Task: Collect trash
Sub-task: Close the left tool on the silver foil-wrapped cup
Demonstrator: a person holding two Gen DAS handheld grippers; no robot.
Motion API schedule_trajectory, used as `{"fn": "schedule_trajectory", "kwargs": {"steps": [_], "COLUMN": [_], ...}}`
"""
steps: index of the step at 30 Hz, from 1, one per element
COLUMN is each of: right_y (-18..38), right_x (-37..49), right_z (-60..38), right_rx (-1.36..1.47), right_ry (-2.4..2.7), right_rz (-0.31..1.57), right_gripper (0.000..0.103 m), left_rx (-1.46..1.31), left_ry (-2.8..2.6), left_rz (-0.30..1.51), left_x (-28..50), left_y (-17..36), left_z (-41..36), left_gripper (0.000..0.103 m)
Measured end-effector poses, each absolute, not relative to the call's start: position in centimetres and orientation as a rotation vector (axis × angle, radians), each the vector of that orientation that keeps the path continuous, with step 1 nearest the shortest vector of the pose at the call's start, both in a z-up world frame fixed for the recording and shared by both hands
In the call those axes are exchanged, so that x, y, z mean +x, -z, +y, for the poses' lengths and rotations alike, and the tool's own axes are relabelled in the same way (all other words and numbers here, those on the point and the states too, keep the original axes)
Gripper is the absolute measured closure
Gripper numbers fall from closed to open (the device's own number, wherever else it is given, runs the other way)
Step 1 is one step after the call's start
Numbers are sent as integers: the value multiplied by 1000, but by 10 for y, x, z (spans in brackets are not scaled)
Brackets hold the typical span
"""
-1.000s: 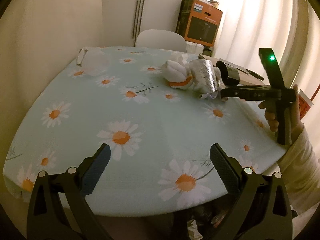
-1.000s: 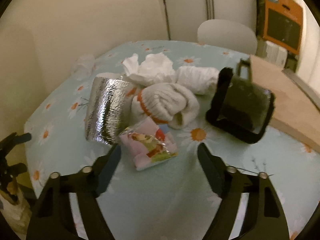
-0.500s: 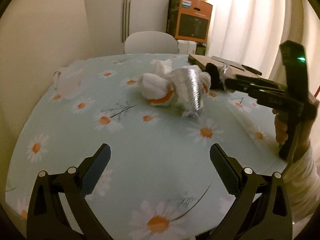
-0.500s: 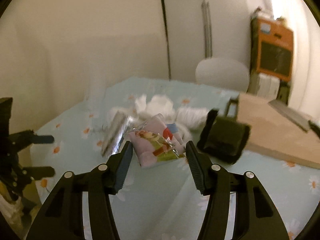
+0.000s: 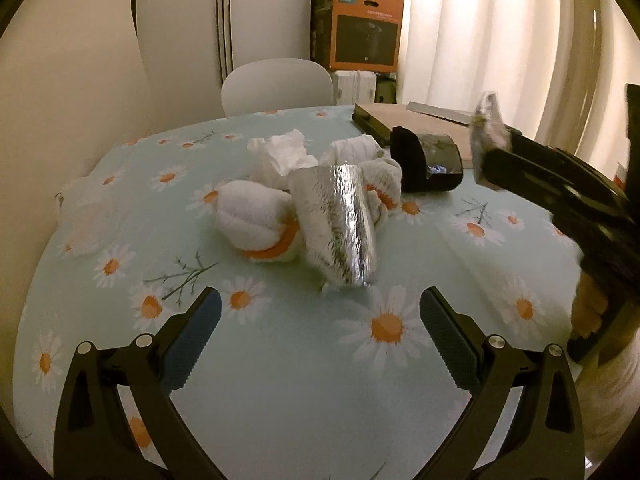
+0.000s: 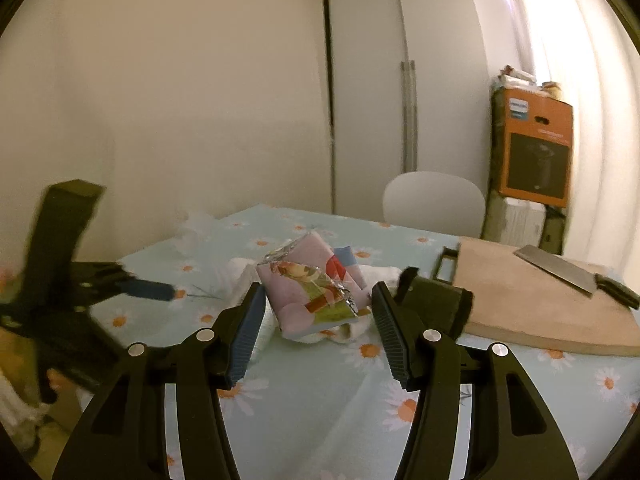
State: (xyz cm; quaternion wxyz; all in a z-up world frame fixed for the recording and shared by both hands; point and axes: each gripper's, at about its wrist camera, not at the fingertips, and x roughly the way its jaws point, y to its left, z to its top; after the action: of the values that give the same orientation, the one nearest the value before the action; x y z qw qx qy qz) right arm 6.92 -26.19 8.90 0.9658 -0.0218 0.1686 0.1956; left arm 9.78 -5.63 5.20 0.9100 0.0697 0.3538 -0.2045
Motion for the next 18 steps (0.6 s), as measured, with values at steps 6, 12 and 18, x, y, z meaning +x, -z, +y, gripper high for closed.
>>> {"fn": "schedule_trajectory", "kwargs": {"steps": [6, 12, 18], "right_y": [-88, -87, -86], "right_x": [69, 70, 73], "right_z": [-258, -255, -255], "right_rx": [-52, -64, -68], "right_ry": [-375, -367, -376], "right_rz": [345, 351, 363], "right_gripper": [51, 51, 51], "left_rx": [139, 151, 78], "left_ry": [450, 459, 497], "left_rz": [722, 762, 789], "left_x": [118, 138, 147], "left_y": [-54, -49, -41], "left_z": [-70, -82, -75], "left_gripper": [6, 30, 52]}}
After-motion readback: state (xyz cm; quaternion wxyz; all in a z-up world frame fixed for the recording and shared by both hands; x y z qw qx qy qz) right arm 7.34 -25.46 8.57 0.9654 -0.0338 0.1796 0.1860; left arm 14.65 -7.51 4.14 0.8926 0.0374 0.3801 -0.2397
